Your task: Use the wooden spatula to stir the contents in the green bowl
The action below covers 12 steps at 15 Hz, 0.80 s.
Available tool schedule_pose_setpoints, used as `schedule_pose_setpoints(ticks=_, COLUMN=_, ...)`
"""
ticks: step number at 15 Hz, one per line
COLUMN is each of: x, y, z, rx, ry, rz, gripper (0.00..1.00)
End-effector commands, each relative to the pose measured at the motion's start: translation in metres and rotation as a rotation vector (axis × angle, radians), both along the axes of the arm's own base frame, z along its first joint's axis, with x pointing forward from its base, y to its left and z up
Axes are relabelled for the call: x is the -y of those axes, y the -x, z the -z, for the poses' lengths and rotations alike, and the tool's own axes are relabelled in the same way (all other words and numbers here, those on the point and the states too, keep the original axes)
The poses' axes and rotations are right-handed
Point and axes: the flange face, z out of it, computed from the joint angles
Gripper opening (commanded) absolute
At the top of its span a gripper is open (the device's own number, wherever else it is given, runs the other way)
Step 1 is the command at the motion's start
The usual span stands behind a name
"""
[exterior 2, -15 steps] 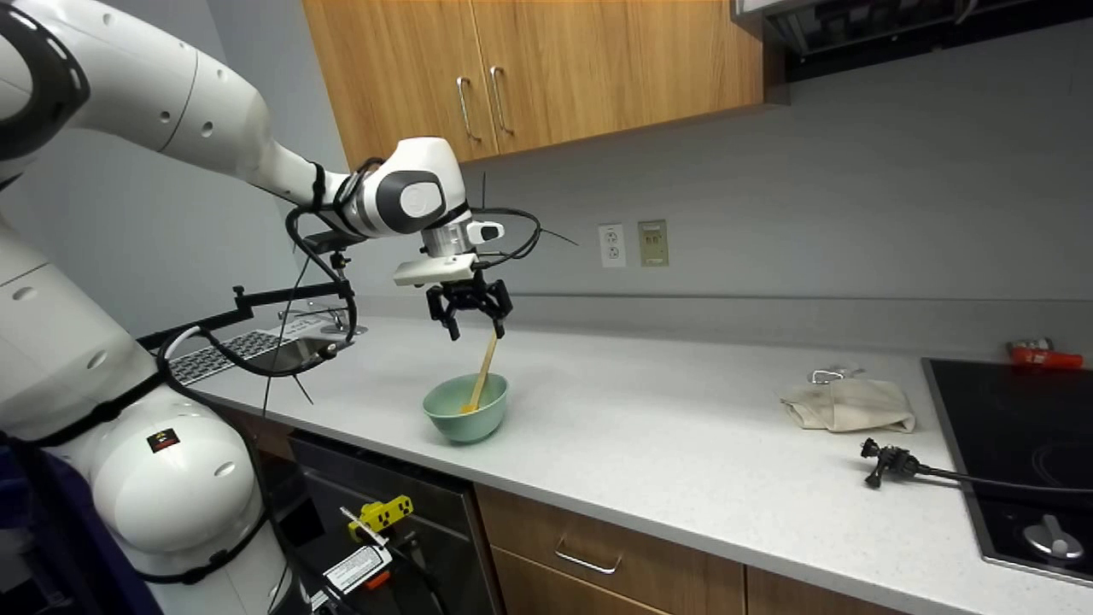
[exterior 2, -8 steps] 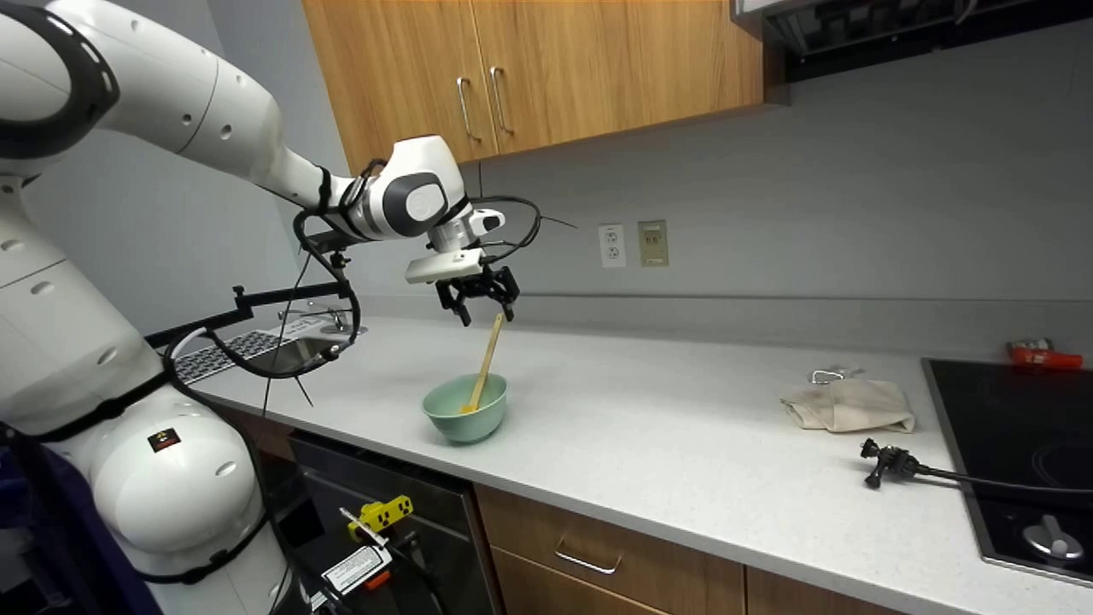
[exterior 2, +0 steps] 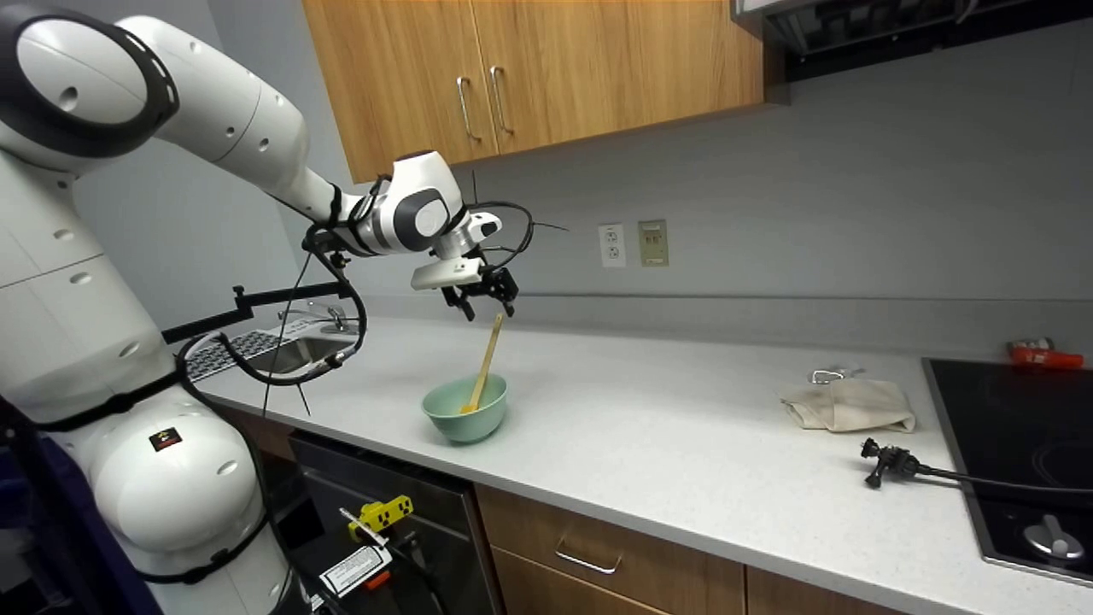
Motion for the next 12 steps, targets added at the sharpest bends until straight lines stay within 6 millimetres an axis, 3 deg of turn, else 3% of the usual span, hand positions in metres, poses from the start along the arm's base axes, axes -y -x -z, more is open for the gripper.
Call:
schedule_pose_setpoints(ticks=1, x=-0.024, y=-0.003, z=0.001, rx=0.049, ry=-0.029, rz=0.045, gripper=1.0)
schedule_pose_setpoints(ticks=5, x=-0.037, y=-0.001, z=0.01, rx=0.063, ry=-0.041, rz=0.085, gripper=1.0)
schedule_pose_setpoints(ticks=12, x=-0.037, y=-0.011, z=0.024, rx=0.045, ry=-0.075, rz=0.093, gripper=1.0)
